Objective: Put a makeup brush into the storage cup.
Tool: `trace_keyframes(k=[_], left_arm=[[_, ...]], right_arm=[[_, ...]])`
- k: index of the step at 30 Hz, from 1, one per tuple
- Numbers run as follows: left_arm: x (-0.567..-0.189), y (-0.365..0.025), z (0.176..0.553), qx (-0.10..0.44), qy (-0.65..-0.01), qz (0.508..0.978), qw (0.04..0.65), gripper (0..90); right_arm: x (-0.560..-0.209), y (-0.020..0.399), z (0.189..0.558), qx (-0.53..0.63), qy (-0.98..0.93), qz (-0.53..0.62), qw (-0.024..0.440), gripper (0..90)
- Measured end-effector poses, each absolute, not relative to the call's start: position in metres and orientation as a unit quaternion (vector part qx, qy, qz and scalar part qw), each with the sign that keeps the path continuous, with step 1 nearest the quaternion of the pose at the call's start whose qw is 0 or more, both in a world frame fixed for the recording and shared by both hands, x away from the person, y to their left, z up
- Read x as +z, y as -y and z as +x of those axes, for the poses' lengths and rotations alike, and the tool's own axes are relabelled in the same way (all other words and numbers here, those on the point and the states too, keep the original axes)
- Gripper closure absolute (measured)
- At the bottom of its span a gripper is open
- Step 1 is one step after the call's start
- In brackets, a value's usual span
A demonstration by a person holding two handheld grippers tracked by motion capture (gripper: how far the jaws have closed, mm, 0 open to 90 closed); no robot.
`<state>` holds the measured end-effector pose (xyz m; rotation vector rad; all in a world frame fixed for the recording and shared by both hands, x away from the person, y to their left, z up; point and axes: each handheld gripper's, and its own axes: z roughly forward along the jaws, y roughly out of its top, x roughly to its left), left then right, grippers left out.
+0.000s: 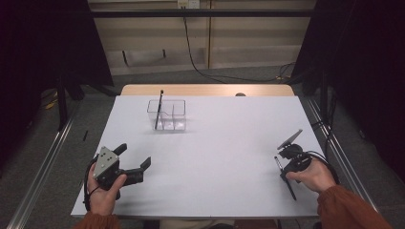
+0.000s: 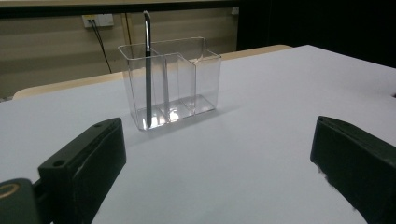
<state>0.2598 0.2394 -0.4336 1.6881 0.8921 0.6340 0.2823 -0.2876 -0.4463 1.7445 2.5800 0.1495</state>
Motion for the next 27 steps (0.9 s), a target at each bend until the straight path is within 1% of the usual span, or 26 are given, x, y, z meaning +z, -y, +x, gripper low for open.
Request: trace_keyframes(k=[4,7,27], left_arm=[[-0.433,-0.24,0.259,0.265,-0.38,0.704,0.538,3.3],[-0.434,-0.24,0.26,0.266,-0.377,0.705,0.538,3.3],[-0.434,-0.24,0.261,0.262,-0.38,0.707,0.535,3.3]], right_arm=[[-0.446,0.288,0.281,0.049,-0.826,0.562,0.017,81.4],[-0.447,0.289,0.28,0.056,-0.822,0.566,0.019,85.3],[-0.445,0.298,0.279,0.089,-0.813,0.575,0.008,85.7]])
